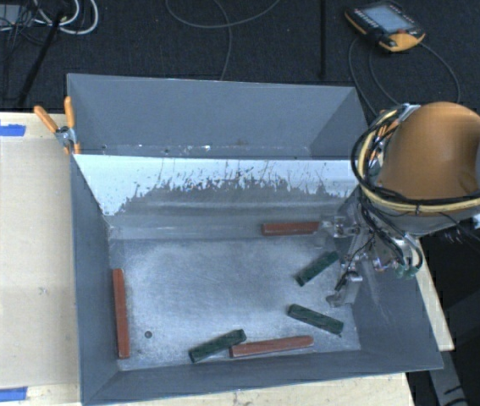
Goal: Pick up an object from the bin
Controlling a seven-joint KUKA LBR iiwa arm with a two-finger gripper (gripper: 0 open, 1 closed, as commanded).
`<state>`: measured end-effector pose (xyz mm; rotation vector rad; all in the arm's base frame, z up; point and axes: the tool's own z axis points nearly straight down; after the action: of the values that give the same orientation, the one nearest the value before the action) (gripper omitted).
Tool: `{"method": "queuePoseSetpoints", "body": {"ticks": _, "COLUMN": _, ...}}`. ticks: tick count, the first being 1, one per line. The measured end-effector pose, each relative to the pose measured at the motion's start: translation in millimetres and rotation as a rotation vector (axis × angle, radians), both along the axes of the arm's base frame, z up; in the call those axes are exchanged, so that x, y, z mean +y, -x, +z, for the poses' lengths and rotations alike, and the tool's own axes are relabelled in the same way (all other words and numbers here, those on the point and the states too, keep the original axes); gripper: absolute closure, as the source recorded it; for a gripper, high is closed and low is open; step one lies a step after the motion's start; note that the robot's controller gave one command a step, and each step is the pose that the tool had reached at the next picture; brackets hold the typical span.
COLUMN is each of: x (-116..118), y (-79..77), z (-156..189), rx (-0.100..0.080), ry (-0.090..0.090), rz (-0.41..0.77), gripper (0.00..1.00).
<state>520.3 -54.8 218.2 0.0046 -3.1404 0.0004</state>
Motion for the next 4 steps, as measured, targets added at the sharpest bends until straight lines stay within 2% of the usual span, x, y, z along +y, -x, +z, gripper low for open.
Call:
{"method": "queuePoseSetpoints", "body": {"ticks": 1, "x": 0, "y": 0.0, "z": 0, "rx": 0.0, "ry": 0.0, "rz": 0.0, "gripper": 0.0}}
{"method": "queuePoseSetpoints", "body": {"ticks": 2, "x": -15, "y": -11.5, "z": -45, "rx": -0.009, "ry": 0.001, "rz": -0.004, "gripper": 0.0}}
{"method": "queuePoseSetpoints", "body": {"ticks": 3, "x": 0, "y": 4.3, "z": -107, "rx": -0.004, "ry": 0.0, "rz": -0.038, "gripper": 0.0}}
{"method": "queuePoseSetpoints", "body": {"ticks": 4, "x": -11, "y": 25.4, "z": -135, "rx": 0.005, "ry": -0.004, "rz": 0.051, "gripper": 0.0}}
